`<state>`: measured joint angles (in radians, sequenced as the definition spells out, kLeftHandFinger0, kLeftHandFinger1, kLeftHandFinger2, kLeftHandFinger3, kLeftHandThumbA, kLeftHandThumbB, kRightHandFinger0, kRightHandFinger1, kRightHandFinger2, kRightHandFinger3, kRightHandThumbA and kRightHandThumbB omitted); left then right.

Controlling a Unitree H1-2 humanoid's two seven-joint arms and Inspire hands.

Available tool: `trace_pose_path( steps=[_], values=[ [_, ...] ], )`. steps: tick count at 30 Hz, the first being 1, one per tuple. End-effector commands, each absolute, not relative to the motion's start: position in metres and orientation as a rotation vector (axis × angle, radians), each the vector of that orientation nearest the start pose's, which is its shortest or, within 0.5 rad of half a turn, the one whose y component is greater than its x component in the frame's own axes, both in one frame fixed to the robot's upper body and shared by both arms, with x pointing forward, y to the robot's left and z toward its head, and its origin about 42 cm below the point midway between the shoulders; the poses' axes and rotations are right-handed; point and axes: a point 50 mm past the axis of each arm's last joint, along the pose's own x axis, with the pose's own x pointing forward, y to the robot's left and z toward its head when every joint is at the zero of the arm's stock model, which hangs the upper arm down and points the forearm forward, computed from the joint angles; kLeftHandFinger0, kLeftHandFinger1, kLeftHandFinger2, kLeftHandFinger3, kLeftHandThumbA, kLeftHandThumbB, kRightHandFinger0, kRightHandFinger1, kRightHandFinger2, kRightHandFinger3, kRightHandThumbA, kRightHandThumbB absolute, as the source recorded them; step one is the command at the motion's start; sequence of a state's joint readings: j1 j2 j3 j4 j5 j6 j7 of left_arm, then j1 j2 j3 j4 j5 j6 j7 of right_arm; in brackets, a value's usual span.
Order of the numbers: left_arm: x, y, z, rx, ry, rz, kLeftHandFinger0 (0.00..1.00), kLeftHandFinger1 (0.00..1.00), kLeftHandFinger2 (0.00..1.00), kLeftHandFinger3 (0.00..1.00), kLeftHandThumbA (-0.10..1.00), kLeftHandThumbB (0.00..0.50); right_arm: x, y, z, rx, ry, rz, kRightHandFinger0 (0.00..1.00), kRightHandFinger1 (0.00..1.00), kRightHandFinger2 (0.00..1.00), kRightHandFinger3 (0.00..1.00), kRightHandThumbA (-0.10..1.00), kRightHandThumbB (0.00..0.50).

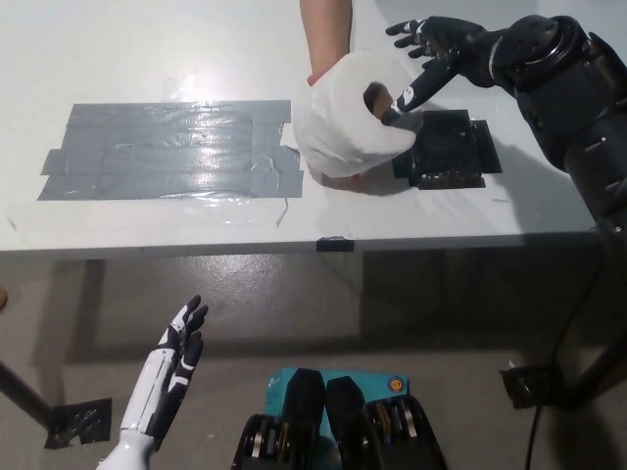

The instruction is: A person hands over a roll of toilet paper to the robot , and the robot inserts its right thumb into the hole in the centre to grab the roll, and then places it on the balck area on the desk.

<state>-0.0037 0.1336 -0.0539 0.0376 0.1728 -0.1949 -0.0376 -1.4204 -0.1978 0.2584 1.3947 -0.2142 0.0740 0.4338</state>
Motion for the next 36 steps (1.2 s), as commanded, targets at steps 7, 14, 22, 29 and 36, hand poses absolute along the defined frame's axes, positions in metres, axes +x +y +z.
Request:
trace_pose_path(
  steps=[7, 14, 22, 29, 36],
  values=[
    [0.285, 0.235, 0.109, 0.325, -0.211, -0.144, 1.0, 1.0, 1.0, 1.0, 0.99, 0.153, 0.605, -0.163, 0.426, -0.648, 0.052, 0.455, 1.0, 1.0, 1.0, 1.0, 1.0, 0.455],
    [0.285, 0.235, 0.108, 0.311, -0.205, -0.151, 1.0, 1.0, 1.0, 1.0, 0.96, 0.136, 0.605, -0.166, 0.433, -0.6, 0.098, 0.447, 1.0, 1.0, 1.0, 1.0, 1.0, 0.427],
    [0.283, 0.234, 0.108, 0.324, -0.211, -0.146, 1.0, 1.0, 1.0, 1.0, 1.0, 0.16, 0.605, -0.167, 0.421, -0.627, 0.094, 0.457, 1.0, 1.0, 1.0, 1.0, 1.0, 0.421],
    [0.283, 0.233, 0.108, 0.335, -0.207, -0.148, 1.0, 1.0, 1.0, 1.0, 1.0, 0.176, 0.604, -0.16, 0.397, -0.682, 0.147, 0.459, 1.0, 1.0, 1.0, 1.0, 1.0, 0.447],
    [0.283, 0.232, 0.11, 0.328, -0.221, -0.155, 1.0, 1.0, 1.0, 1.0, 1.0, 0.155, 0.602, -0.151, 0.376, -0.71, 0.154, 0.471, 1.0, 1.0, 1.0, 1.0, 1.0, 0.436]
  ],
)
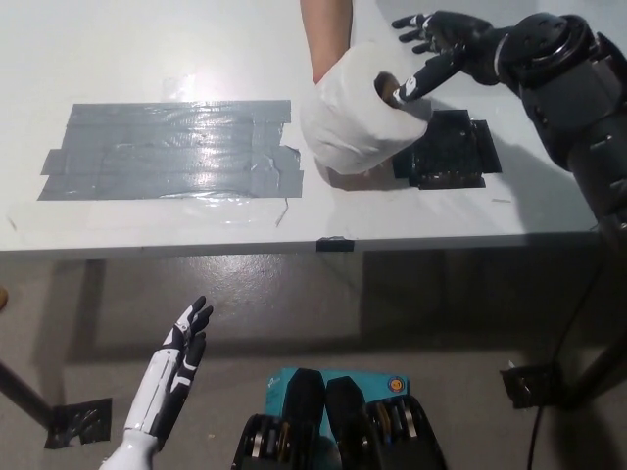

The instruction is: A person hands over a roll of toilet paper to the robot , and the robot inserts its right thumb into the hole in the centre to grab the roll, and then places it on the balck area on the desk.

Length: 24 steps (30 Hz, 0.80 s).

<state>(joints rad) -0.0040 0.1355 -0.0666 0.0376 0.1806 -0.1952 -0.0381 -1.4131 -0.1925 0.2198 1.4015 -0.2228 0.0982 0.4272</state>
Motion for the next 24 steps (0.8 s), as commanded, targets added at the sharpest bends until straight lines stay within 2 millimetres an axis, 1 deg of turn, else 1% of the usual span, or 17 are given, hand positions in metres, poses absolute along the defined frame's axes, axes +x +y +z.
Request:
trace_pose_path(
  steps=[1, 2, 3, 5, 8, 10, 11, 12, 15, 18, 19, 20, 21, 22, 23, 24],
  values=[
    [0.283, 0.231, 0.11, 0.33, -0.218, -0.157, 1.0, 1.0, 1.0, 1.0, 1.0, 0.169, 0.601, -0.147, 0.37, -0.711, 0.169, 0.477, 1.0, 1.0, 1.0, 1.0, 1.0, 0.436],
    [0.283, 0.231, 0.111, 0.333, -0.219, -0.157, 1.0, 1.0, 1.0, 1.0, 1.0, 0.166, 0.6, -0.146, 0.366, -0.71, 0.177, 0.478, 1.0, 1.0, 1.0, 1.0, 1.0, 0.449],
    [0.282, 0.231, 0.111, 0.337, -0.22, -0.157, 1.0, 1.0, 1.0, 1.0, 1.0, 0.166, 0.6, -0.145, 0.363, -0.71, 0.184, 0.479, 1.0, 1.0, 1.0, 1.0, 1.0, 0.453],
    [0.283, 0.23, 0.111, 0.332, -0.232, -0.162, 1.0, 1.0, 1.0, 1.0, 1.0, 0.149, 0.599, -0.143, 0.356, -0.7, 0.19, 0.477, 1.0, 1.0, 1.0, 1.0, 1.0, 0.463],
    [0.283, 0.229, 0.111, 0.335, -0.238, -0.164, 1.0, 1.0, 1.0, 1.0, 0.99, 0.152, 0.598, -0.139, 0.346, -0.706, 0.186, 0.476, 1.0, 1.0, 1.0, 1.0, 1.0, 0.442],
    [0.283, 0.228, 0.112, 0.332, -0.239, -0.168, 1.0, 1.0, 1.0, 1.0, 0.99, 0.154, 0.597, -0.136, 0.343, -0.715, 0.182, 0.47, 1.0, 1.0, 1.0, 1.0, 1.0, 0.432],
    [0.283, 0.228, 0.113, 0.335, -0.242, -0.169, 1.0, 1.0, 1.0, 1.0, 0.98, 0.148, 0.597, -0.134, 0.342, -0.728, 0.173, 0.462, 1.0, 1.0, 1.0, 1.0, 1.0, 0.44],
    [0.283, 0.227, 0.113, 0.337, -0.243, -0.171, 1.0, 1.0, 1.0, 1.0, 0.98, 0.154, 0.596, -0.131, 0.34, -0.737, 0.161, 0.458, 1.0, 1.0, 1.0, 1.0, 1.0, 0.432],
    [0.283, 0.226, 0.114, 0.338, -0.238, -0.175, 1.0, 1.0, 1.0, 1.0, 0.97, 0.159, 0.595, -0.125, 0.339, -0.747, 0.145, 0.453, 1.0, 1.0, 1.0, 1.0, 1.0, 0.429],
    [0.284, 0.226, 0.114, 0.342, -0.243, -0.18, 1.0, 1.0, 1.0, 1.0, 0.97, 0.166, 0.595, -0.12, 0.34, -0.778, 0.125, 0.438, 1.0, 1.0, 1.0, 1.0, 1.0, 0.451],
    [0.284, 0.226, 0.114, 0.344, -0.241, -0.181, 1.0, 1.0, 1.0, 1.0, 0.98, 0.168, 0.595, -0.117, 0.34, -0.798, 0.117, 0.428, 1.0, 1.0, 1.0, 1.0, 0.99, 0.424],
    [0.284, 0.226, 0.115, 0.344, -0.239, -0.181, 1.0, 1.0, 1.0, 1.0, 0.97, 0.17, 0.595, -0.116, 0.34, -0.816, 0.109, 0.422, 1.0, 1.0, 1.0, 1.0, 0.99, 0.414],
    [0.284, 0.226, 0.115, 0.339, -0.239, -0.182, 1.0, 1.0, 1.0, 1.0, 0.96, 0.168, 0.595, -0.113, 0.339, -0.828, 0.107, 0.406, 1.0, 1.0, 1.0, 1.0, 0.93, 0.413],
    [0.284, 0.225, 0.115, 0.336, -0.239, -0.182, 1.0, 1.0, 1.0, 1.0, 0.96, 0.168, 0.594, -0.112, 0.339, -0.839, 0.106, 0.394, 1.0, 1.0, 1.0, 1.0, 0.92, 0.414],
    [0.284, 0.225, 0.116, 0.343, -0.242, -0.184, 1.0, 1.0, 1.0, 1.0, 0.96, 0.168, 0.594, -0.11, 0.338, -0.842, 0.103, 0.387, 1.0, 1.0, 1.0, 1.0, 0.87, 0.417],
    [0.285, 0.225, 0.116, 0.344, -0.243, -0.185, 1.0, 1.0, 1.0, 1.0, 0.96, 0.169, 0.594, -0.108, 0.338, -0.85, 0.1, 0.38, 1.0, 1.0, 1.0, 1.0, 0.81, 0.404]
  ],
)
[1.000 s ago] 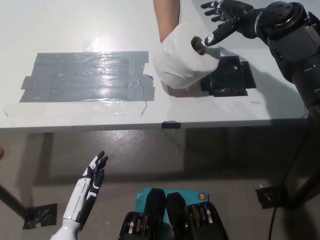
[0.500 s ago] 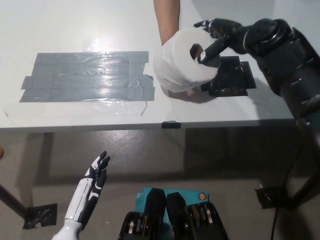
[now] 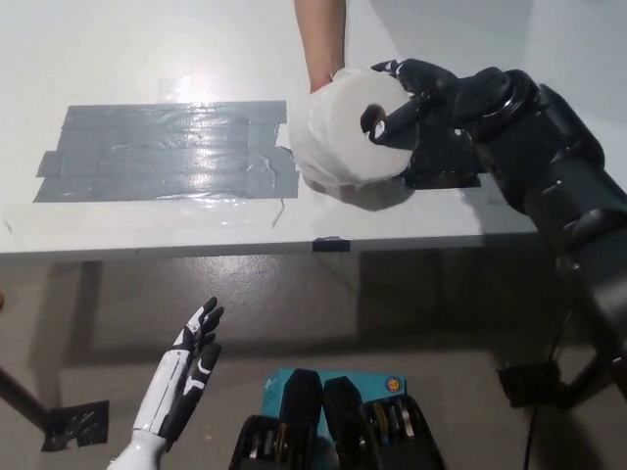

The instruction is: A person hands over a roll of toilet paper to the robot , and the robot inserts its right thumb into the hole in the centre to grab the roll, and then places it on the balck area on the desk.

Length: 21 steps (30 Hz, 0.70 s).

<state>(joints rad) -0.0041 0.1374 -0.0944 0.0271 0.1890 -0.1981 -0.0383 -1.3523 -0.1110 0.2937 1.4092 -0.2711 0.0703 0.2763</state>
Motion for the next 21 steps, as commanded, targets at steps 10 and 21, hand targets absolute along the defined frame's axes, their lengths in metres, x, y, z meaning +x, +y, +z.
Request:
trace_pose_path(
  steps=[10, 21],
  values=[
    [0.288, 0.226, 0.117, 0.341, -0.25, -0.179, 1.0, 1.0, 1.0, 1.0, 0.95, 0.179, 0.586, -0.094, 0.31, -1.041, -0.029, 0.225, 0.0, 0.24, 0.47, 0.3, -0.1, 0.243],
    [0.301, 0.229, 0.127, 0.348, -0.27, -0.172, 1.0, 1.0, 1.0, 1.0, 0.96, 0.156, 0.584, -0.118, 0.289, -0.869, -0.027, 0.205, 0.0, 0.47, 0.92, 0.84, -0.1, 0.184]
  ],
)
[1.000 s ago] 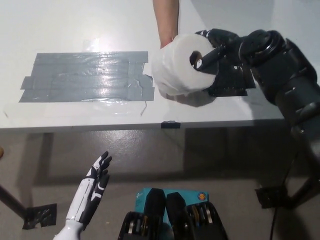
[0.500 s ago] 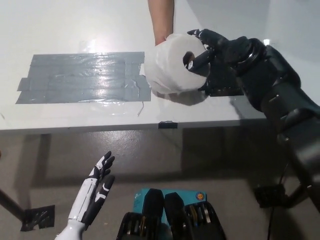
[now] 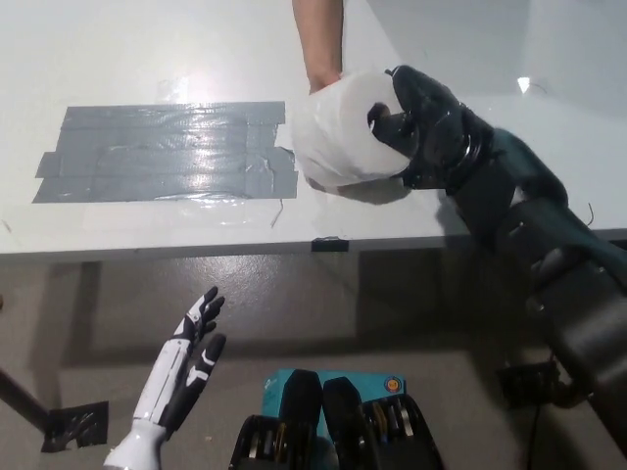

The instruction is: A person hands over a roll of toilet paper to the robot , and the robot inserts its right thumb into the hole in the centre to grab the roll, and then places it on the balck area on the desk.

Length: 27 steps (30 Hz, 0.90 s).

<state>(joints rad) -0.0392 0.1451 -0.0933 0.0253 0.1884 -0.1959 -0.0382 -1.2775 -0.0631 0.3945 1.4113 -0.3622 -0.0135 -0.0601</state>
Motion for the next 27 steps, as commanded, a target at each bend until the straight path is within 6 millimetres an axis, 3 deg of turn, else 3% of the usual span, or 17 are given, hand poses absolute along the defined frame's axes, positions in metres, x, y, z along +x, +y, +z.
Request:
trace_pose_path(
  steps=[1, 5, 7, 9, 13, 15, 16, 18, 21, 22, 23, 27],
  values=[
    [0.302, 0.229, 0.128, 0.352, -0.273, -0.171, 1.0, 1.0, 1.0, 1.0, 0.96, 0.155, 0.585, -0.121, 0.29, -0.846, -0.022, 0.2, 0.0, 0.49, 0.95, 0.86, -0.1, 0.184],
    [0.313, 0.23, 0.133, 0.36, -0.293, -0.164, 1.0, 1.0, 1.0, 1.0, 0.96, 0.147, 0.591, -0.131, 0.306, -0.713, 0.007, 0.169, 0.01, 0.59, 0.96, 0.9, -0.1, 0.188],
    [0.316, 0.229, 0.135, 0.359, -0.296, -0.167, 1.0, 1.0, 1.0, 1.0, 0.96, 0.137, 0.595, -0.141, 0.318, -0.563, 0.039, 0.141, 0.0, 0.6, 0.96, 0.87, -0.1, 0.199],
    [0.319, 0.228, 0.136, 0.354, -0.299, -0.17, 1.0, 1.0, 1.0, 1.0, 0.96, 0.136, 0.598, -0.148, 0.33, -0.341, 0.079, 0.127, 0.05, 0.62, 0.97, 1.0, -0.1, 0.178],
    [0.319, 0.229, 0.134, 0.346, -0.297, -0.172, 1.0, 1.0, 1.0, 1.0, 0.97, 0.141, 0.602, -0.16, 0.349, 0.037, 0.08, 0.167, 0.08, 0.64, 1.0, 1.0, -0.1, 0.145],
    [0.319, 0.229, 0.134, 0.346, -0.296, -0.171, 1.0, 1.0, 1.0, 1.0, 0.97, 0.142, 0.603, -0.162, 0.352, 0.069, 0.082, 0.171, 0.03, 0.58, 0.99, 1.0, -0.1, 0.15],
    [0.319, 0.229, 0.133, 0.347, -0.296, -0.171, 1.0, 1.0, 1.0, 1.0, 0.97, 0.143, 0.604, -0.166, 0.359, 0.098, 0.075, 0.176, 0.08, 0.63, 1.0, 1.0, -0.1, 0.14],
    [0.319, 0.23, 0.132, 0.353, -0.294, -0.168, 1.0, 1.0, 1.0, 1.0, 0.97, 0.15, 0.605, -0.172, 0.369, 0.197, 0.082, 0.182, 0.01, 0.59, 1.0, 1.0, -0.1, 0.127],
    [0.319, 0.23, 0.133, 0.352, -0.292, -0.168, 1.0, 1.0, 1.0, 1.0, 0.98, 0.151, 0.606, -0.173, 0.371, 0.262, 0.082, 0.194, 0.0, 0.6, 1.0, 1.0, -0.1, 0.13],
    [0.318, 0.229, 0.131, 0.351, -0.294, -0.165, 1.0, 1.0, 1.0, 1.0, 0.97, 0.14, 0.606, -0.179, 0.376, 0.309, 0.083, 0.207, 0.0, 0.58, 1.0, 1.0, -0.1, 0.161],
    [0.317, 0.229, 0.131, 0.349, -0.293, -0.163, 1.0, 1.0, 1.0, 1.0, 0.97, 0.14, 0.607, -0.183, 0.38, 0.345, 0.084, 0.215, 0.0, 0.58, 1.0, 1.0, -0.1, 0.162],
    [0.312, 0.231, 0.127, 0.347, -0.281, -0.165, 1.0, 1.0, 1.0, 1.0, 0.97, 0.146, 0.606, -0.195, 0.382, 0.39, 0.079, 0.258, 0.0, 0.51, 0.94, 1.0, -0.1, 0.115]
  ],
)
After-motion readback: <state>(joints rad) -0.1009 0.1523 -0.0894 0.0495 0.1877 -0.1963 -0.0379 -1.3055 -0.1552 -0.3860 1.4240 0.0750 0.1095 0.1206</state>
